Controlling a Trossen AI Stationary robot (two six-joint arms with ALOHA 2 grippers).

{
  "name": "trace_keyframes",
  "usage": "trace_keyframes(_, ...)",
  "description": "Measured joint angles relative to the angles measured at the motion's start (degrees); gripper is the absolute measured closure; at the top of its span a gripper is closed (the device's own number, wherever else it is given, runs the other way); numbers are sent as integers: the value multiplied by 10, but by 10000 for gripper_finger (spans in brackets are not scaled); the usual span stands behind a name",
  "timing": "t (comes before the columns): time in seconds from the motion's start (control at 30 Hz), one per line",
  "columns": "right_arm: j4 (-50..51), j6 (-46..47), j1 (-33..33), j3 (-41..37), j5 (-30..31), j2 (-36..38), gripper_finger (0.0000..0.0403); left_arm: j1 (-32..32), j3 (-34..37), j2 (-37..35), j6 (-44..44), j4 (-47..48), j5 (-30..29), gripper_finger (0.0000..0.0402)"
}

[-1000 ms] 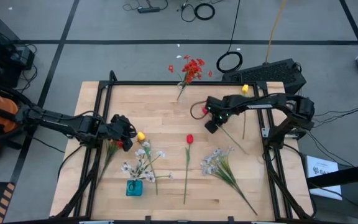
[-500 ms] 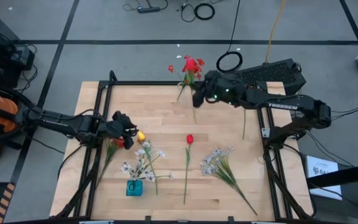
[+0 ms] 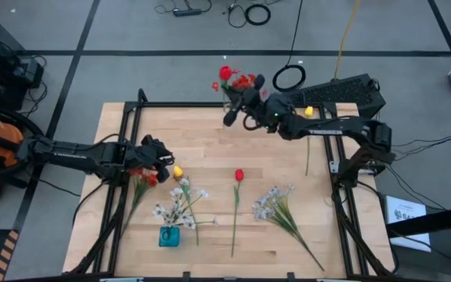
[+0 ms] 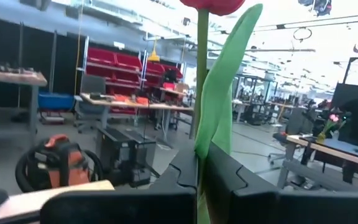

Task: Sort flowers into vase by color
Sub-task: Put the right red flower into the transparent vase

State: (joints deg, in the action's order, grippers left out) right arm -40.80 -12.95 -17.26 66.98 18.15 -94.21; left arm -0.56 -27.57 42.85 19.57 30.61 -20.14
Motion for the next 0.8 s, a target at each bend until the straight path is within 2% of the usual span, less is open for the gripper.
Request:
trace_keyframes(0.2,-5,-22,-3,0,30,-17,403,2,0,0,0,0,16,297)
trace_keyframes(0.43,-29,-47,-3,0,29,-9,403,2,0,0,0,0,19,297)
trace_keyframes(0.8,29,-13,-7,0,28,-39,402,2,0,0,1,-2,19,297)
